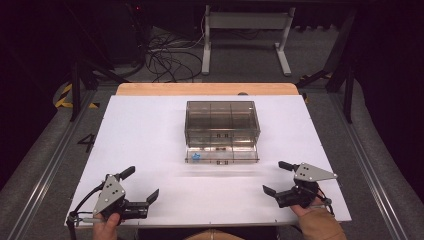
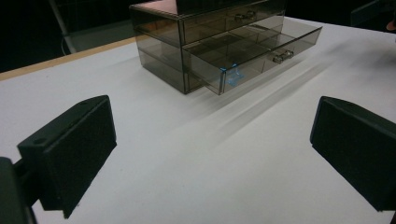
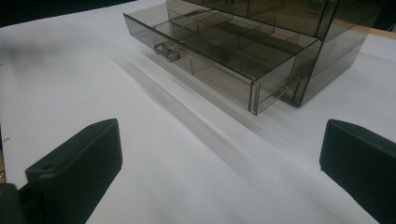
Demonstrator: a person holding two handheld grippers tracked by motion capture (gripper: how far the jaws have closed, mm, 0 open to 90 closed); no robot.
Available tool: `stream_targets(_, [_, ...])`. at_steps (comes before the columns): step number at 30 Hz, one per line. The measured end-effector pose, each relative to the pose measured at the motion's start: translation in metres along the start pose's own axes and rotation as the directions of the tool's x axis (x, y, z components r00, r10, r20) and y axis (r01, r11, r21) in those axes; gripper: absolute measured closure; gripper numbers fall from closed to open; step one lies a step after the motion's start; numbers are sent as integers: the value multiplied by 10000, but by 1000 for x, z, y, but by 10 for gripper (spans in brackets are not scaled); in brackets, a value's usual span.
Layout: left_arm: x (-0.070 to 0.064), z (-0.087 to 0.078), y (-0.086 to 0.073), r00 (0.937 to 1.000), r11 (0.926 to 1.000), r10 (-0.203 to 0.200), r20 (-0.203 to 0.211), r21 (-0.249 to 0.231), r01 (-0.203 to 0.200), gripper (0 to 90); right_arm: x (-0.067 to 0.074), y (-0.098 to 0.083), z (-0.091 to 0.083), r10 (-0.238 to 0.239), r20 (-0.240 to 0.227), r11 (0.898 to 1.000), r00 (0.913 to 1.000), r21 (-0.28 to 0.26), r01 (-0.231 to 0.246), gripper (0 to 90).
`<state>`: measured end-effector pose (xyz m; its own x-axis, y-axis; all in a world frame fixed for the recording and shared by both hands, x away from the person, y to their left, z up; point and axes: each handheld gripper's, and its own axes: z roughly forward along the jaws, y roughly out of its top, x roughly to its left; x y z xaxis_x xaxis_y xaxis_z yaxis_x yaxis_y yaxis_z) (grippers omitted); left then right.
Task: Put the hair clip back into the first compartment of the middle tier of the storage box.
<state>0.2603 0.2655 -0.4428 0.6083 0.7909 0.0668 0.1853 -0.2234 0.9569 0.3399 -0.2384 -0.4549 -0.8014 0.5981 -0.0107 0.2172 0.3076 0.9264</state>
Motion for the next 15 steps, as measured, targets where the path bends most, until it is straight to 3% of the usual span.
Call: stream_targets(15, [2, 0, 0, 9999, 9999, -107, 27, 45, 107, 11, 1, 1, -1, 77, 91, 9999, 9999, -116, -76, 0])
